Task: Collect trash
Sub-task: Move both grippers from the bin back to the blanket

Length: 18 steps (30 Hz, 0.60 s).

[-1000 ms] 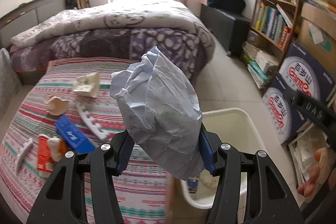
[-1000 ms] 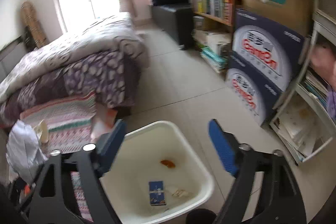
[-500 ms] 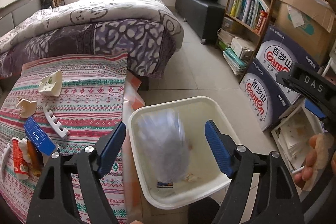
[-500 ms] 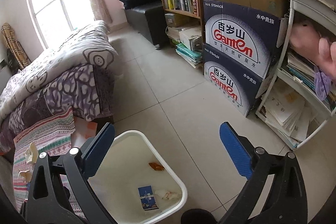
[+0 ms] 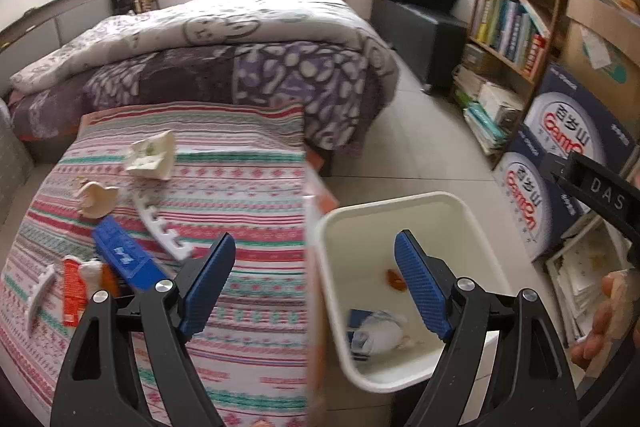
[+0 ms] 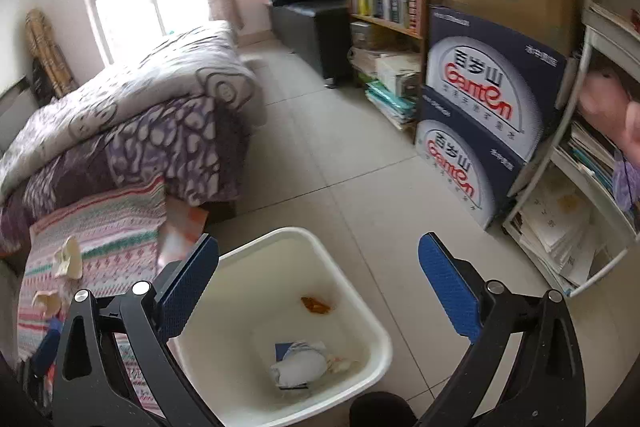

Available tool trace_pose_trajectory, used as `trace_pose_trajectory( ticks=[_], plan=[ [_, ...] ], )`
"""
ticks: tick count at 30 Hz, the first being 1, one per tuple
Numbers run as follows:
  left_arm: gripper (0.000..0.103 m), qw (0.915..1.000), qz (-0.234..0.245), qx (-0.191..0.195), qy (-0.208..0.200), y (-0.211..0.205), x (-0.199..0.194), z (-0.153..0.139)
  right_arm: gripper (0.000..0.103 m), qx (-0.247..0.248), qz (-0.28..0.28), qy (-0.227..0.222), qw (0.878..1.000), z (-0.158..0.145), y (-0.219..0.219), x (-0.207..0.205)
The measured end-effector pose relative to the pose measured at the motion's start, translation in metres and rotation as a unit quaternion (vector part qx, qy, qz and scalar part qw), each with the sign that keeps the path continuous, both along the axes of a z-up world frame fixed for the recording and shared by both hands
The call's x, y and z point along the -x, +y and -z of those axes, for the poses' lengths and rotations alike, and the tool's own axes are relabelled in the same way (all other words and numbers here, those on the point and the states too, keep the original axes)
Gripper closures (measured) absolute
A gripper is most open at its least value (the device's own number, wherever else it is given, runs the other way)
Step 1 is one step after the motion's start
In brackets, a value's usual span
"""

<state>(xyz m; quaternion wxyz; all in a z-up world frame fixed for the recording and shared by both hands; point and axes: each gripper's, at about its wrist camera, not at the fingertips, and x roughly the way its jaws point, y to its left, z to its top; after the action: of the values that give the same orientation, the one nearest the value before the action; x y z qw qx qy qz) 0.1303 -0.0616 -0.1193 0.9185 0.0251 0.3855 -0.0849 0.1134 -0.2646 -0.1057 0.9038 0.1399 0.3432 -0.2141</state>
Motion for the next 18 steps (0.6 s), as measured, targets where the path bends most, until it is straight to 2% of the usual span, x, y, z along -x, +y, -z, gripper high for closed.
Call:
trace_pose_trajectory(
  ticks=[12,18],
  plan=[
    [0.023,0.9951,-0.089,-0.033,0.028,0.103,-0.005,0.013,0.007,0.04,-0.106,0.024,0.993,0.008,0.098,-0.019],
    [0.023,0.9857,-0.133,-0.063,0.082,0.174,-0.007,0.034,0.007,0.06,-0.176,0.043,0.982,0.017,0.159,-0.029]
  ],
)
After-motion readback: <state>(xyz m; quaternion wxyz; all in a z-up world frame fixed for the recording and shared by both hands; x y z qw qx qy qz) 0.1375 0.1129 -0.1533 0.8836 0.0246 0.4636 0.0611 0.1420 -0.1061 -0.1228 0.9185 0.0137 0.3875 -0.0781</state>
